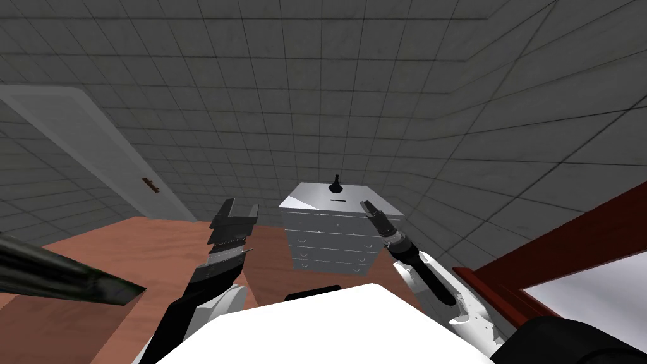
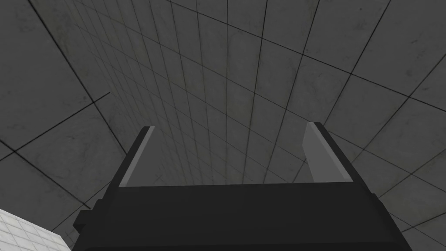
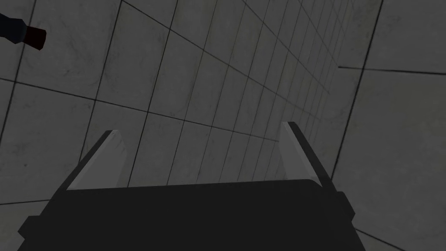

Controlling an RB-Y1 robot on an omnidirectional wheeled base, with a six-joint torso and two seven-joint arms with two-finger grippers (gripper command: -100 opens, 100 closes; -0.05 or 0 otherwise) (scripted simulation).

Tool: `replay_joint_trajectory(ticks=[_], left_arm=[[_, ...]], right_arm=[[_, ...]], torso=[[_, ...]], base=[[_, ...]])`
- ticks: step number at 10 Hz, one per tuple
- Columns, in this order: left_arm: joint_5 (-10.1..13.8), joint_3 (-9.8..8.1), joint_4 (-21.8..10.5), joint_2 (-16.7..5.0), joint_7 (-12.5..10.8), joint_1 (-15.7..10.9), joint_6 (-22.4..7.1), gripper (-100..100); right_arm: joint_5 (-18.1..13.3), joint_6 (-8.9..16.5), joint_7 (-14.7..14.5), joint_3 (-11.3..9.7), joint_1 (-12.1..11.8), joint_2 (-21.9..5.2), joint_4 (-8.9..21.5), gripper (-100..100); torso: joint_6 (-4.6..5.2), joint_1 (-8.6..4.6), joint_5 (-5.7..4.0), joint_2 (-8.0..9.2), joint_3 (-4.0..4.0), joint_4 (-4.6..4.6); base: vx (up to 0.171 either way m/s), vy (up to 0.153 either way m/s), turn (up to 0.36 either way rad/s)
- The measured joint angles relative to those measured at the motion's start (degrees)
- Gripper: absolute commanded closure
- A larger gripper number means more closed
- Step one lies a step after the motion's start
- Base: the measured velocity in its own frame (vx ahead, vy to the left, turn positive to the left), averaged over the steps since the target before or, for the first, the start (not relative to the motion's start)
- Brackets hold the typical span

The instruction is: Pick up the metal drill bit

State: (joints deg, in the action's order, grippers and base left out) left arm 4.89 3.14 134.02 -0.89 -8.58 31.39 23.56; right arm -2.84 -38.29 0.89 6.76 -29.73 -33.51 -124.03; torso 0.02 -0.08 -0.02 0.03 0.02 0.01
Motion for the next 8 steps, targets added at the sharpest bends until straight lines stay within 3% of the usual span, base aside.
replay_joint_trajectory(ticks=[8], left_arm=[[0.0,0.0,0.0,0.0,0.0,0.0,0.0,0]], right_arm=[[-0.12,-2.62,4.34,3.68,-0.84,-13.8,4.56,-100]], torso=[[0.01,0.0,0.0,-0.05,-0.03,-0.01]], base=[[-0.015,-0.014,0.155]])
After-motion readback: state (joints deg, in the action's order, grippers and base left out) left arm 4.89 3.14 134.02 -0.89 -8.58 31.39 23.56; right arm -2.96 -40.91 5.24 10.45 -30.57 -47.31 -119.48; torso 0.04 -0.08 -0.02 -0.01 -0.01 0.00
